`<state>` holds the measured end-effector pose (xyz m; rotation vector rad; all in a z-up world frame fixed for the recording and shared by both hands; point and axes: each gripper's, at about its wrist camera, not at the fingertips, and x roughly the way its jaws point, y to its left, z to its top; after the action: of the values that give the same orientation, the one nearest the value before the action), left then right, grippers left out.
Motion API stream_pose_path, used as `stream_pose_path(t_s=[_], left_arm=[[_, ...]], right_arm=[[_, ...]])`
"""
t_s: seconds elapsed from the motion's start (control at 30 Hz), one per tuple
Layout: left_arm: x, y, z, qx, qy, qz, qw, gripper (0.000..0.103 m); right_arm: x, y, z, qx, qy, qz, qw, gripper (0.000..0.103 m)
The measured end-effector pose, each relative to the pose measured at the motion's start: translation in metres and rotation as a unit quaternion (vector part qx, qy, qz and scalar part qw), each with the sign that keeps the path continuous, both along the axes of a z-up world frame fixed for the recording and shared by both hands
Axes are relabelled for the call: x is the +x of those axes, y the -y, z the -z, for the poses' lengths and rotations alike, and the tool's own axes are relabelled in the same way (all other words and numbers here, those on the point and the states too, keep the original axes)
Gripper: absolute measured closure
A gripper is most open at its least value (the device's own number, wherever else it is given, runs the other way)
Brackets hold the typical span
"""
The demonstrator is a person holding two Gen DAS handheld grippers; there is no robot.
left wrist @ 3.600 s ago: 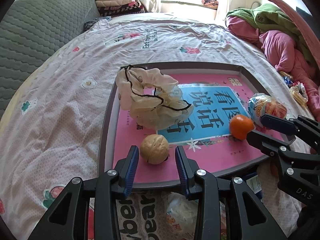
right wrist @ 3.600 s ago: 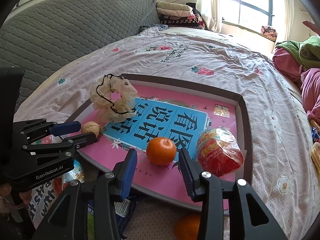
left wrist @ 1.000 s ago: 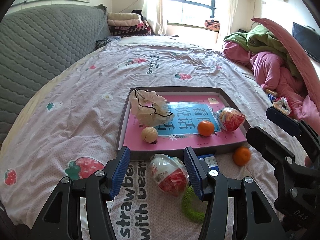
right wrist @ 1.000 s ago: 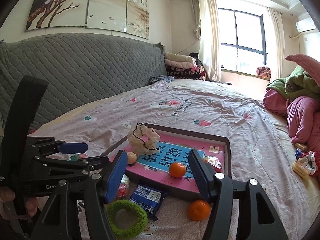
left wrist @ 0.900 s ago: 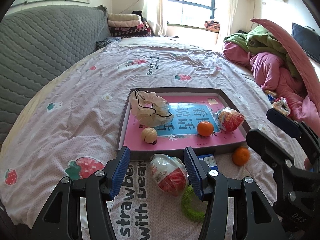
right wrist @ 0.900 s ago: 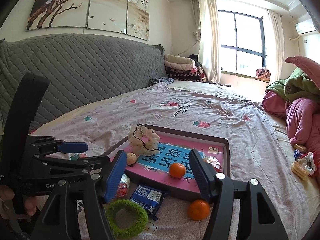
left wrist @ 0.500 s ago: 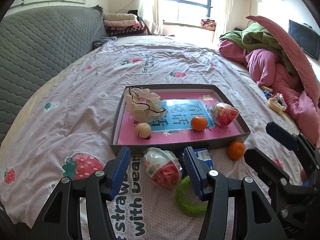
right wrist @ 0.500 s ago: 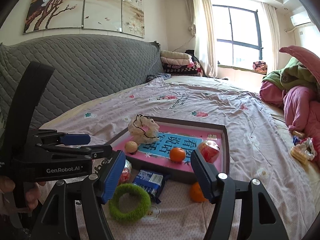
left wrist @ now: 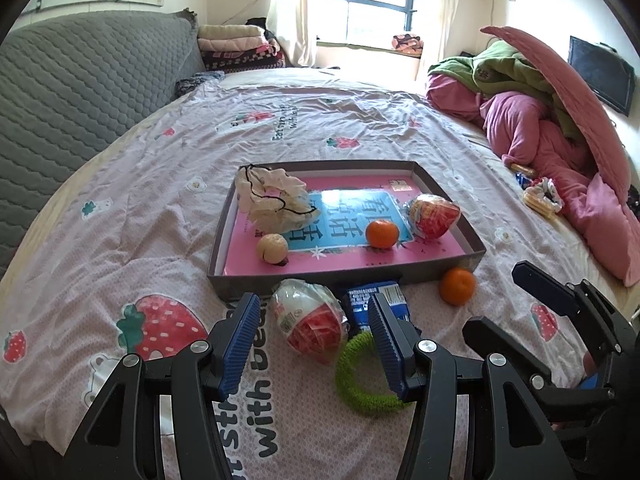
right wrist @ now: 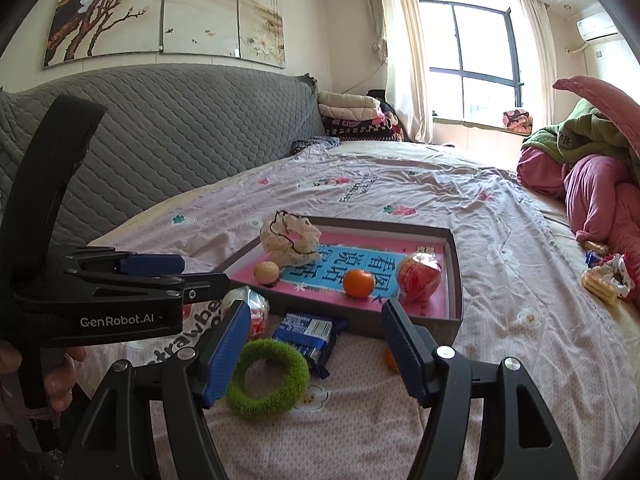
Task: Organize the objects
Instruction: 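Withdraw both open tools up and away from the grey box, then reach the right tool toward the green ring while the left tool approaches the Kinder egg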
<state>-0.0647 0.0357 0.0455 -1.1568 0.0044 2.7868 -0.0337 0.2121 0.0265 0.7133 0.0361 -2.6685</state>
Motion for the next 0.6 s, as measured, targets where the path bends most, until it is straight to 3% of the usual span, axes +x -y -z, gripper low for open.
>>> stream_pose_path(t_s=[0.6], left_arm=[[0.0,-0.005,0.03,0.004,0.039,0.011,0.9992,0.045]], right_arm=[[-0.005,0.004,0.026,0.019,0.056,0.016,0.998,0.036]])
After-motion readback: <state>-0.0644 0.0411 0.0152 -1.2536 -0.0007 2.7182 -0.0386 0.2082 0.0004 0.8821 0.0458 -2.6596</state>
